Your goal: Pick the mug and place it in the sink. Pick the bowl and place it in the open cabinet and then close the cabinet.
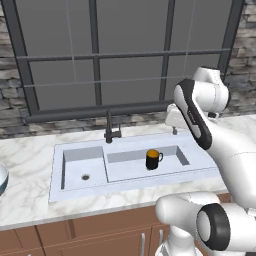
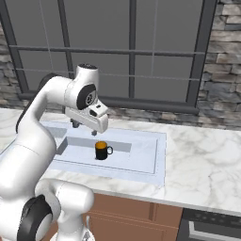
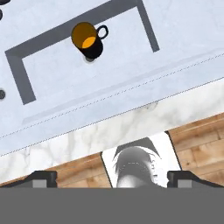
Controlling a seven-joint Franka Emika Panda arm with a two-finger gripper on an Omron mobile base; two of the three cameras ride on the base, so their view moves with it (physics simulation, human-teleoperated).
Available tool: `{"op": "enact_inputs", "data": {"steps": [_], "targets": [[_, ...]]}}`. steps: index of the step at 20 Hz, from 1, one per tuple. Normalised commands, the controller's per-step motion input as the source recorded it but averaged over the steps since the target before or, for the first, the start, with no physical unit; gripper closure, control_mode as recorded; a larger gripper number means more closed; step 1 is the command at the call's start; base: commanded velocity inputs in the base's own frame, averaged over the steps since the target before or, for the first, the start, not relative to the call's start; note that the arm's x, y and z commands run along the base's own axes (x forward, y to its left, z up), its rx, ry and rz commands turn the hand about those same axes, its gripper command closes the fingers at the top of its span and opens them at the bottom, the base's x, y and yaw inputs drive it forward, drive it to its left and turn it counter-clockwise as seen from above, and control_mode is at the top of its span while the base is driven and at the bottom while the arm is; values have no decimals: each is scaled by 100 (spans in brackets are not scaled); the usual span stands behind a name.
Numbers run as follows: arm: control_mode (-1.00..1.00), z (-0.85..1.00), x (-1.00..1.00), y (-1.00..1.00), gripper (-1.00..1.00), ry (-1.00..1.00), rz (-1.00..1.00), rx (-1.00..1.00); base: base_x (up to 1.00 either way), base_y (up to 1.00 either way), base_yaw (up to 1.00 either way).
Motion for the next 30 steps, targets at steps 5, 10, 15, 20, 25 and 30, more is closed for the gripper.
{"op": "enact_inputs", "data": {"steps": [5, 10, 15, 20, 25, 30], "targets": [[-100, 2, -22, 30, -100, 0, -17, 0, 0, 0, 0], [-100, 8, -47, 15, -100, 1, -22, 0, 0, 0, 0], [100, 0, -22, 10, -100, 0, -11, 0, -29, 27, -12], [100, 0, 0, 0, -100, 0, 0, 0, -6, 96, -1], [100, 0, 0, 0, -100, 0, 0, 0, 0, 95, 6], [100, 0, 0, 0, -100, 0, 0, 0, -14, 62, 18]]}}
